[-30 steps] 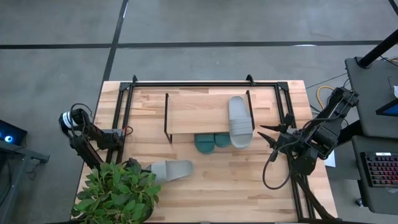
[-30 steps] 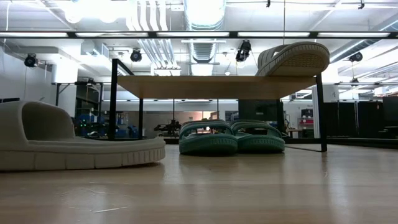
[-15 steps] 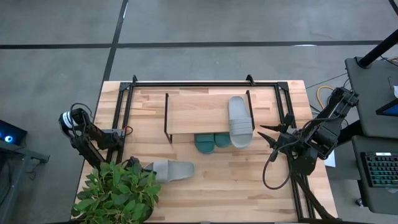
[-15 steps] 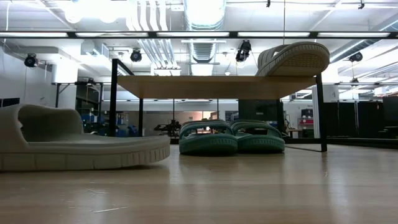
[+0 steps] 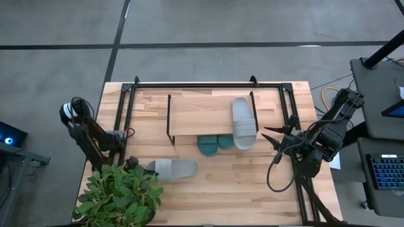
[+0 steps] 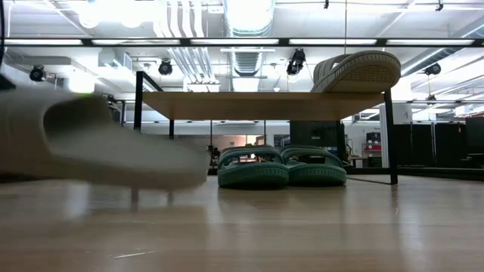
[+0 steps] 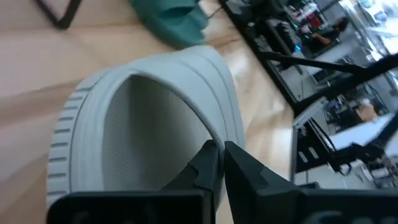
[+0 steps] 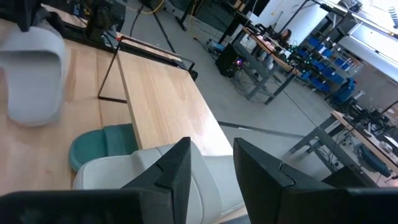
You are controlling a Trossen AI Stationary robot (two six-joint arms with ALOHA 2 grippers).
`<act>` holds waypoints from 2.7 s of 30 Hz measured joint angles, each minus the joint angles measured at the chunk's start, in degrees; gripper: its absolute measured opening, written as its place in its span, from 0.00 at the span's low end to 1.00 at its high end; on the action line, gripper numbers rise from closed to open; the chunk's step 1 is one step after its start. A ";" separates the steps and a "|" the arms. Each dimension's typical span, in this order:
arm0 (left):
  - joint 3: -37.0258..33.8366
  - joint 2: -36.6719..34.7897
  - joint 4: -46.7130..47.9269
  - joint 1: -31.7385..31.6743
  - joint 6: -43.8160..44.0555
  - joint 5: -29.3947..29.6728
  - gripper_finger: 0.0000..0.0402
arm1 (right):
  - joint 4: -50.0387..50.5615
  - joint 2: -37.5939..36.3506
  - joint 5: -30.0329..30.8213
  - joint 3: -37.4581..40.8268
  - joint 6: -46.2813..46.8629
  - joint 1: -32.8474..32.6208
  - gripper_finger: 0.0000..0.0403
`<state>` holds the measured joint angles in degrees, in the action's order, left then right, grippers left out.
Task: Pick and place slides into the shelf
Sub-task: Put the gray slides on the shelf
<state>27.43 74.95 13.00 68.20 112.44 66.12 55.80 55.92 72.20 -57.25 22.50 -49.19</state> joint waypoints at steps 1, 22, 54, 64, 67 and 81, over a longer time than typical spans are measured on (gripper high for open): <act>0.07 -1.59 0.02 0.00 -2.08 0.18 0.00 | -0.30 0.00 -0.02 0.00 0.00 0.00 0.28; 0.61 -20.70 -0.46 -0.24 -40.41 7.52 0.00 | -23.41 0.00 -4.02 0.00 -7.29 0.14 0.31; 1.26 -38.48 -5.27 -2.63 -88.36 15.90 0.00 | -34.18 0.00 -19.76 0.00 -16.99 12.11 0.37; 1.29 -43.06 -5.37 -2.99 -99.69 18.86 0.00 | -34.20 0.00 -19.74 0.00 -18.06 12.11 0.37; 2.23 -45.59 -6.06 -3.09 -104.91 18.69 0.00 | -34.60 0.00 -19.71 0.00 -19.06 12.28 0.37; 2.64 -53.69 -39.07 -3.34 -150.01 9.17 0.00 | -43.40 -0.01 -23.09 0.00 -28.62 18.13 0.37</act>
<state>30.06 21.26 -26.07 64.86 -37.57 75.29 12.41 55.92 49.12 -57.25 -6.12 -31.06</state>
